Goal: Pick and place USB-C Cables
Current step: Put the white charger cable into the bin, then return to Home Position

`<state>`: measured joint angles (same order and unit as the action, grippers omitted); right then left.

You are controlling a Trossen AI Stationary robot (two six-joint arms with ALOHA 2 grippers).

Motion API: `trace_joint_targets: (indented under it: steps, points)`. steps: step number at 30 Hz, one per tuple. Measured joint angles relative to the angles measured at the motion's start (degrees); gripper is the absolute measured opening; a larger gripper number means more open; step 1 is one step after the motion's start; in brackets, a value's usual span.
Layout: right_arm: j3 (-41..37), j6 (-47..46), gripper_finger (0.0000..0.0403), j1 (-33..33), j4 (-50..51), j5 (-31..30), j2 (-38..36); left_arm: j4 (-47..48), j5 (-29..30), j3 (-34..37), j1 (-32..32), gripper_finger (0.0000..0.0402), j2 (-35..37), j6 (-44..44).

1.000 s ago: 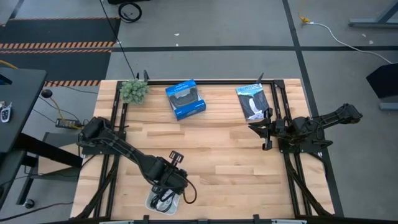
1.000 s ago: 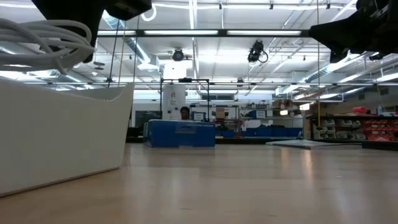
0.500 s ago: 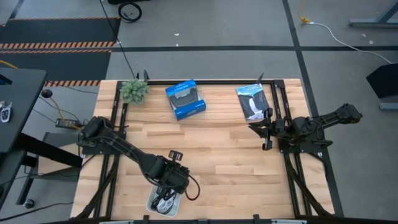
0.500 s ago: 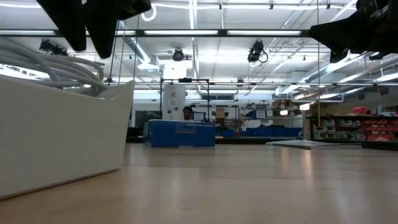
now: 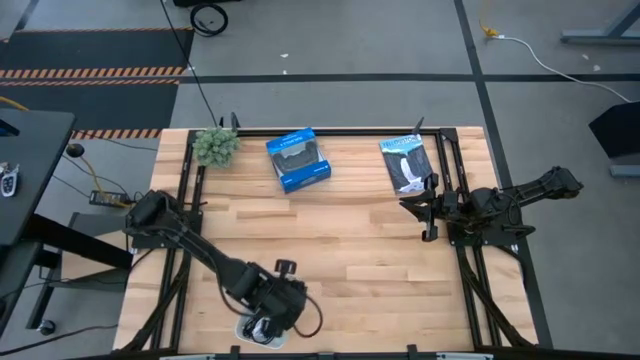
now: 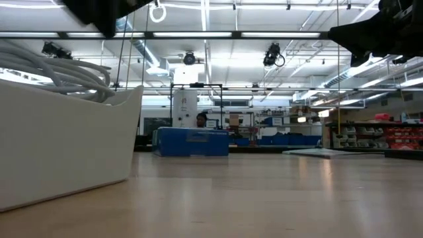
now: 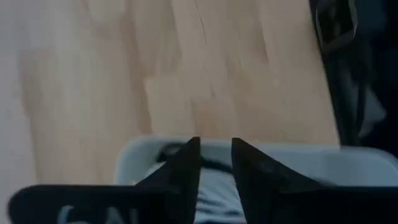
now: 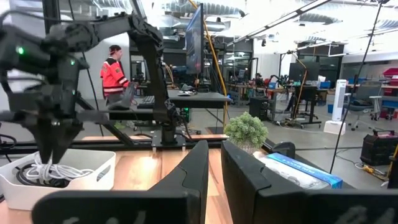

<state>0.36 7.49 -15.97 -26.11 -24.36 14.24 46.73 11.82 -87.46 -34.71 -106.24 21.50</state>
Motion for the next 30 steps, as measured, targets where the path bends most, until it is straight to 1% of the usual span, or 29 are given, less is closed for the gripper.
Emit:
trace_joint_targets:
  steps: [5,9,12,17,20,23,26,30]
  points:
    - [-0.02,0.0,0.005,-0.02,0.02,0.0,0.0,-1.31,1.87,7.04,-2.0,0.0056,0.01,0.78]
    - [-0.01,0.01,0.005,-0.01,0.0,0.01,0.0,-5.43,-0.59,12.59,-2.51,0.0024,0.05,2.55]
    - [-0.02,0.0,0.005,-0.02,0.0,0.0,0.0,-5.63,-1.45,13.16,-2.52,0.0007,0.05,2.55]
    - [-0.02,0.02,0.005,-0.01,0.0,0.0,0.0,-4.17,-0.8,8.28,-1.64,0.0012,0.01,-1.33]
    - [-0.02,0.0,0.005,-0.01,0.0,0.01,0.0,-1.02,1.22,4.14,-1.02,0.0017,0.01,-1.6]
    - [-0.02,0.02,0.005,-0.02,0.0,0.0,0.0,-0.27,3.3,0.36,-0.67,0.0015,0.01,-0.97]
    - [-0.02,0.02,0.005,0.0,0.0,0.0,0.0,-1.7,8.35,-2.29,-0.71,0.0009,0.01,1.82]
    - [-0.01,0.02,0.005,-0.01,0.01,0.0,0.0,-4.97,17.18,-3.28,-0.54,0.0008,0.03,5.38]
